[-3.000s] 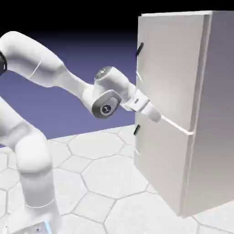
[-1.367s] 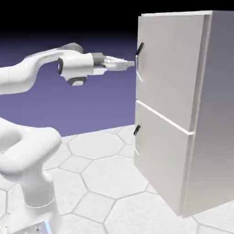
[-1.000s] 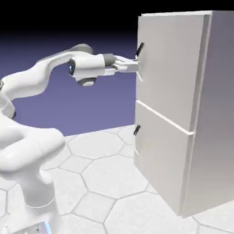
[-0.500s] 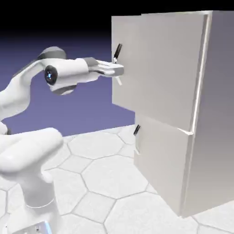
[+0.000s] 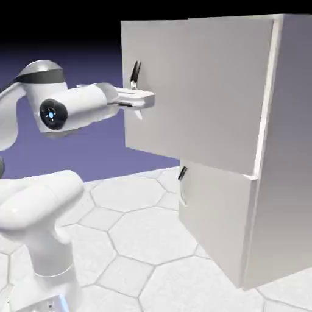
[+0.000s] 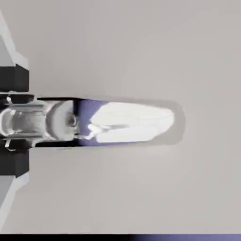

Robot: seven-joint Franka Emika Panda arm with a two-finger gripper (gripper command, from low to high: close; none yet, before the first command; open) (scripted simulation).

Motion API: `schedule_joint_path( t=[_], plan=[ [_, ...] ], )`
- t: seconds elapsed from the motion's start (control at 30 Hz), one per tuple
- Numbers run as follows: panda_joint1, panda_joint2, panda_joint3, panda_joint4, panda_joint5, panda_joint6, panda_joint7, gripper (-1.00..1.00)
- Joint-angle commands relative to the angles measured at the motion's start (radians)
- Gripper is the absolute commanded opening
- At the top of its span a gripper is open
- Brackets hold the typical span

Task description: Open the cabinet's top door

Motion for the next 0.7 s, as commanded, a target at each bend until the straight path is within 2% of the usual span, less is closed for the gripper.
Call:
schedule_joint_path(
  t=[0.0, 0.27, 0.67],
  plan=[
    [-0.032, -0.006, -0.018, -0.003, -0.004, -0.045, -0.004, -1.00],
    [-0.088, 0.219, -0.292, 0.039, -0.247, -0.293, -0.178, -1.00],
    [0.031, 0.654, -0.598, 0.245, -0.606, -0.535, -0.441, -1.00]
  ],
)
